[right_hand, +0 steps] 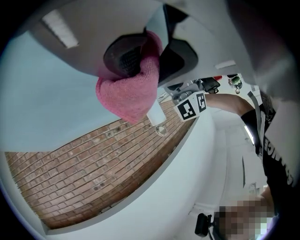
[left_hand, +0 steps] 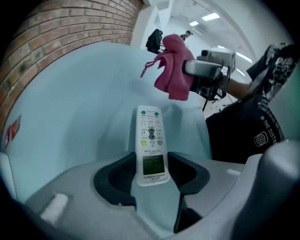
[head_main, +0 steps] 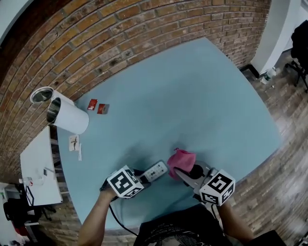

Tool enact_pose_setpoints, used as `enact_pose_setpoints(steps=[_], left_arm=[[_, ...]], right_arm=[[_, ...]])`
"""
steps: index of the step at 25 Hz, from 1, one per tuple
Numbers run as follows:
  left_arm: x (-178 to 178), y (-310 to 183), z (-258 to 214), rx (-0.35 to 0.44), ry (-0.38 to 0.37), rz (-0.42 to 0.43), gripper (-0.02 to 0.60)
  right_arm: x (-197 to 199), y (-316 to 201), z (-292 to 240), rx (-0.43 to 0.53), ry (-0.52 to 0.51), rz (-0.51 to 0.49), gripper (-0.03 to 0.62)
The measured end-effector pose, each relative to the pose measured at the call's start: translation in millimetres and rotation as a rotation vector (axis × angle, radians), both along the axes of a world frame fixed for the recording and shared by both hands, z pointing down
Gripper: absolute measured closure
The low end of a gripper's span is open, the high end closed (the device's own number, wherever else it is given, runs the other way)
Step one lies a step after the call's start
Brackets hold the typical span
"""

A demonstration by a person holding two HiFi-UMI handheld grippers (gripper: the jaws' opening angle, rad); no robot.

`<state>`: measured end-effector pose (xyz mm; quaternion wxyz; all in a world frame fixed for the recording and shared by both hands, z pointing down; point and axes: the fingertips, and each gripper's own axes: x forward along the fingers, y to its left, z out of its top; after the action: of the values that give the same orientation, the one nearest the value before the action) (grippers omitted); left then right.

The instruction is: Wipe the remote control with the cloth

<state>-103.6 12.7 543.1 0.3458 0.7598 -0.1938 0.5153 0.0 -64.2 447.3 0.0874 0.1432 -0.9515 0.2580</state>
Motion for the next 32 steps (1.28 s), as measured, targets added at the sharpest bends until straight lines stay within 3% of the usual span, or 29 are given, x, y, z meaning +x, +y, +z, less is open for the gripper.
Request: enact_pose_setpoints(steps=[3,6,11,14,18,26,29,32], left_arm=[[-1.3,-7.3,4.5,0.056,-0.085,0.108,0.366],[-5.3,-11.6,8.7,0.078,-0.155,0.156,0.358],[-9.2,-18.5,7.7,0.178,-0.184,0.119,0.289],[-14.6,-12.3,9.7,0.245,-0.194,0.074,0.287],[-19.6,-3.6,-1.8,0.339,-0.13,-0.134,0.29],[-10.0,16.4,-51.3,0.601,0.103,-0.606,0.296],[-4.6,32.9,-60.0,0.629,0.188,-0.72,0.337],[4.7,46.2,-70.8,0.65,0.267,-0.78,0.394]], right_arm=[[0.6,-1.0,1.2,0.004,0.003,-0.04,0.531],[-0.5,-1.3,-0.7,-0.002,-0.01,-0.075,0.531],[-6.7,3.4,8.3,-0.035,0.007,-0.137,0.531],[-11.4,9.6,14.4,-0.045,0.024,-0.148,0.531],[-18.9,21.4,16.4,-0.05,0.053,-0.151,0.531],[-35.9,50.6,14.7,0.002,0.161,-0.086,0.531],[-42.5,66.2,10.3,0.031,0.196,-0.053,0.531],[-46.4,83.8,-1.9,0.072,0.222,-0.023,0.531]])
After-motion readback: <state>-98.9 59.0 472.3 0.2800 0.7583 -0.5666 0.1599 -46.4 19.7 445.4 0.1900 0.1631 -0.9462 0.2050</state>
